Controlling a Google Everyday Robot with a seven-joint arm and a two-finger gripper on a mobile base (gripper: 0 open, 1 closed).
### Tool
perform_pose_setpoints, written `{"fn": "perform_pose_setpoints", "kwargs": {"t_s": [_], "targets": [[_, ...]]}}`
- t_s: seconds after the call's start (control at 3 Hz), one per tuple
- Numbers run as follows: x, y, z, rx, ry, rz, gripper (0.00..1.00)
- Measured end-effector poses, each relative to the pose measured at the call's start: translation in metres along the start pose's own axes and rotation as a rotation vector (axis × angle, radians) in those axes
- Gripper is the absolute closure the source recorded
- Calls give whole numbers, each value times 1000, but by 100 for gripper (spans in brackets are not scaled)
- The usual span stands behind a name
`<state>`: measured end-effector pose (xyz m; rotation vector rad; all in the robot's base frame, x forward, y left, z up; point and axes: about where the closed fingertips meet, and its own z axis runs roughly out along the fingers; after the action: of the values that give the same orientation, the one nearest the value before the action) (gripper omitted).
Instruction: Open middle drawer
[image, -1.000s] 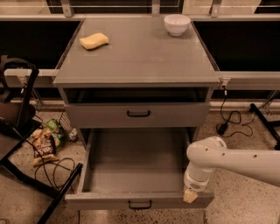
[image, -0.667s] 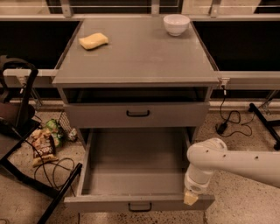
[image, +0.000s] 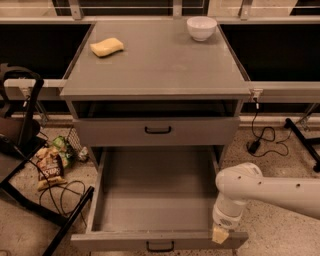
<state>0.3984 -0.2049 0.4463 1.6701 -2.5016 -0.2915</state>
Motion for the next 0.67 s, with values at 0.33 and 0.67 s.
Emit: {"fn": "perform_pose_setpoints", "kwargs": {"t_s": [0.33,0.67], "targets": [[8,14,3,-25,13,11,100],[8,14,3,-25,13,11,82]]}}
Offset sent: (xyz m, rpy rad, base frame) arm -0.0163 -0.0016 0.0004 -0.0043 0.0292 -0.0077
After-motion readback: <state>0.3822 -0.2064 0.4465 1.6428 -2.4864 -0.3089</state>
